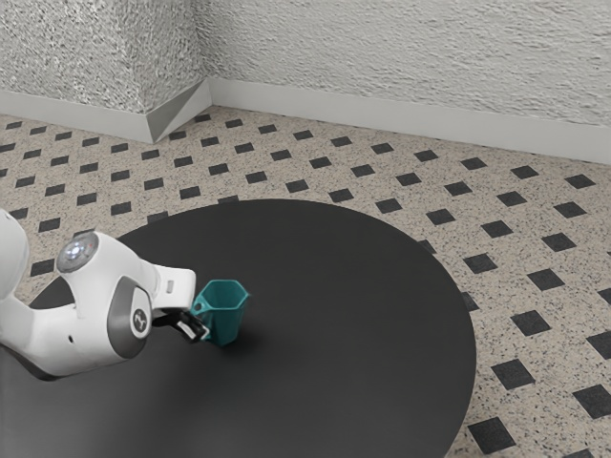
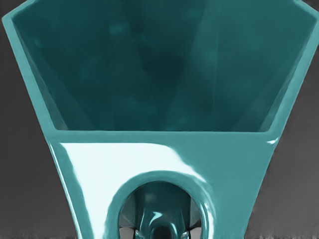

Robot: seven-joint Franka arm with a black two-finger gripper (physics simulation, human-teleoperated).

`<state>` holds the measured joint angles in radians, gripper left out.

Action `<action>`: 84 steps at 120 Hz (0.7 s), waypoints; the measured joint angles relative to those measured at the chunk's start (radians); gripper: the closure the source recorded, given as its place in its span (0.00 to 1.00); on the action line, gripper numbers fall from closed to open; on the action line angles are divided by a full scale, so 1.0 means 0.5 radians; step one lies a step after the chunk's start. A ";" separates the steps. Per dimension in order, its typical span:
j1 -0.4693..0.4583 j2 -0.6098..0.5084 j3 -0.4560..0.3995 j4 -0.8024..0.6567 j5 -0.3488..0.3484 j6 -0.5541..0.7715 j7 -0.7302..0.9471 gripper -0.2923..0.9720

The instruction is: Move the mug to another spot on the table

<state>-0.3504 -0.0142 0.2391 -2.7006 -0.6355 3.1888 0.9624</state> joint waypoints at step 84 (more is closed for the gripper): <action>0.061 0.039 0.009 -0.002 -0.009 0.001 -0.004 0.36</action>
<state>-0.3198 0.0053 0.2437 -2.7015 -0.6402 3.1893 0.9605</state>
